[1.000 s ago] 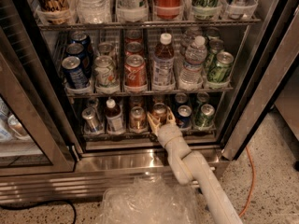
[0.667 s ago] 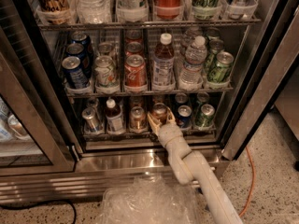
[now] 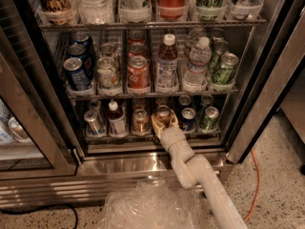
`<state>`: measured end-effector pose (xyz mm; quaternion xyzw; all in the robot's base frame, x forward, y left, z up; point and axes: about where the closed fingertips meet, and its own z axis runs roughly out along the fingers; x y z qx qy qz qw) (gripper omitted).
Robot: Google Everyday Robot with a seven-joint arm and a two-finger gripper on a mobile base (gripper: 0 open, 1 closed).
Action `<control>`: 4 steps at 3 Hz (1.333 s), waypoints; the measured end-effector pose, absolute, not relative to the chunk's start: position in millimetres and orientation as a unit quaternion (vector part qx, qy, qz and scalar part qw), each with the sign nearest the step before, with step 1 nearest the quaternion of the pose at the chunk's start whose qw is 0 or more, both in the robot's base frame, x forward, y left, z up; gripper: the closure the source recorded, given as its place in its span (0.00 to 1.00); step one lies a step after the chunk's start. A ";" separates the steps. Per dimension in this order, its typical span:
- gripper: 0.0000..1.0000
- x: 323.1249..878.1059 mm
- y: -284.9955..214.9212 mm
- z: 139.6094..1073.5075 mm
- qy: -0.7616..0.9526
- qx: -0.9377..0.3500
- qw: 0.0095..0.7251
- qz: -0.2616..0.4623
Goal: Pick orange can from bottom shelf of fridge
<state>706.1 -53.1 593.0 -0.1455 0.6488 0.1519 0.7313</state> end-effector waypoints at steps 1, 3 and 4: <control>1.00 701.5 -54.6 600.3 0.649 -0.158 0.726 0.164; 1.00 678.6 -58.6 636.1 0.643 -0.207 0.714 0.186; 1.00 665.6 -52.6 653.8 0.638 -0.247 0.700 0.204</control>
Offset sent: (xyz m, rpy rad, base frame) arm -0.0261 -0.0113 0.0416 -0.0364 0.0237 0.1422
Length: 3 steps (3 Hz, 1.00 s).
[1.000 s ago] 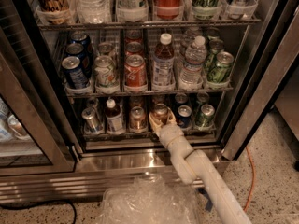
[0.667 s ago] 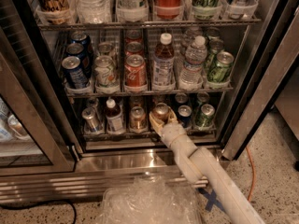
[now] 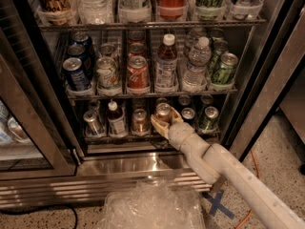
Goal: Pick orange can from bottom shelf of fridge
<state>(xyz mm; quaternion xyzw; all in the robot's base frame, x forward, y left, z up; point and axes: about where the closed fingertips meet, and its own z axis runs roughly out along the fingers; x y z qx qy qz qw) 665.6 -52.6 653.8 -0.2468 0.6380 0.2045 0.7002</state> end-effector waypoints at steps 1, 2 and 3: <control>1.00 652.8 -50.2 667.2 0.635 -0.289 0.683 0.216; 1.00 638.2 -35.1 685.1 0.627 -0.343 0.654 0.247; 1.00 613.1 -39.8 677.8 0.625 -0.414 0.601 0.276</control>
Offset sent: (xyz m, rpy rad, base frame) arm -0.0538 0.0022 0.0258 -0.2320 0.0876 0.3748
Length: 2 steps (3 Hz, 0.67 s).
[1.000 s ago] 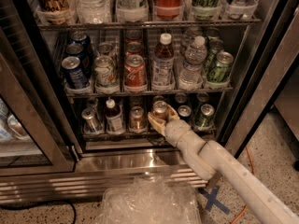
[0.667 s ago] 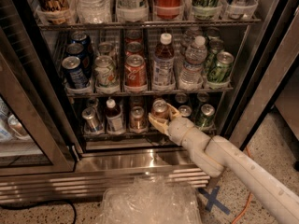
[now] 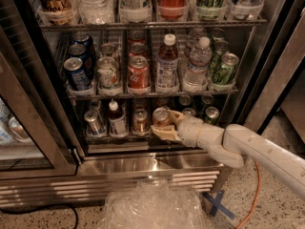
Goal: Pick orange can from bottom shelf of fridge
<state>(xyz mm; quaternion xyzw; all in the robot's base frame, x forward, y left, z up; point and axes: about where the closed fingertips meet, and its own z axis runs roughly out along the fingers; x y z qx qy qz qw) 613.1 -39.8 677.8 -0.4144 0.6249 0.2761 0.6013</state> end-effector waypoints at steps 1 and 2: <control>1.00 613.1 -39.7 677.9 0.625 -0.414 0.601 0.276; 1.00 594.3 -29.9 681.5 0.625 -0.434 0.583 0.286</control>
Offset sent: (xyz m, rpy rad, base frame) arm -0.0486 0.0192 0.0083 -0.0690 0.0538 0.1104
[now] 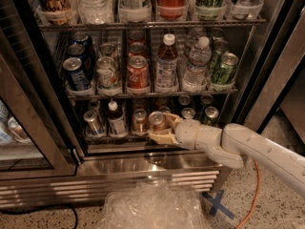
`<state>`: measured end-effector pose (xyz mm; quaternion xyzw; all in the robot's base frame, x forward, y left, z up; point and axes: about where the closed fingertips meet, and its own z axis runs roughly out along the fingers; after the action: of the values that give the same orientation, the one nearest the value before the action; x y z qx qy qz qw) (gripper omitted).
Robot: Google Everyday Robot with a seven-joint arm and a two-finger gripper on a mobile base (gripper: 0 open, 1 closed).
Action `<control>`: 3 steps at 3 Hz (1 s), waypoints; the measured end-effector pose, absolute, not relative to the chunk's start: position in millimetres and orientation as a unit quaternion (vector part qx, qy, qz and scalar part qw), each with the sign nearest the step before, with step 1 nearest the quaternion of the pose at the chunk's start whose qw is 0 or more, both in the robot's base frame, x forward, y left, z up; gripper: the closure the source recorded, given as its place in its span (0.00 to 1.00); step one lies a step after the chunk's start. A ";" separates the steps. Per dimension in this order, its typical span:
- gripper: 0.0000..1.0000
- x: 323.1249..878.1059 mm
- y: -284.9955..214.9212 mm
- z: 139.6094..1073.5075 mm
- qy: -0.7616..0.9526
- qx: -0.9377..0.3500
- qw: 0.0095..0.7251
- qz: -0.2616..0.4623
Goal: Pick orange can from bottom shelf of fridge
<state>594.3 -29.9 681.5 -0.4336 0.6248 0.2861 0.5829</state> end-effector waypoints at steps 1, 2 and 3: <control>1.00 559.3 -23.5 691.0 0.628 -0.444 0.566 0.298; 1.00 523.8 -18.8 702.8 0.627 -0.452 0.558 0.304; 1.00 494.8 -8.3 715.2 0.619 -0.460 0.556 0.311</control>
Offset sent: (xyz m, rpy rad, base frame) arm -0.1146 0.0119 0.0354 -0.0304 0.0509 0.0728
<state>494.8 -8.3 715.2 -0.4602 0.6188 0.3109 0.5556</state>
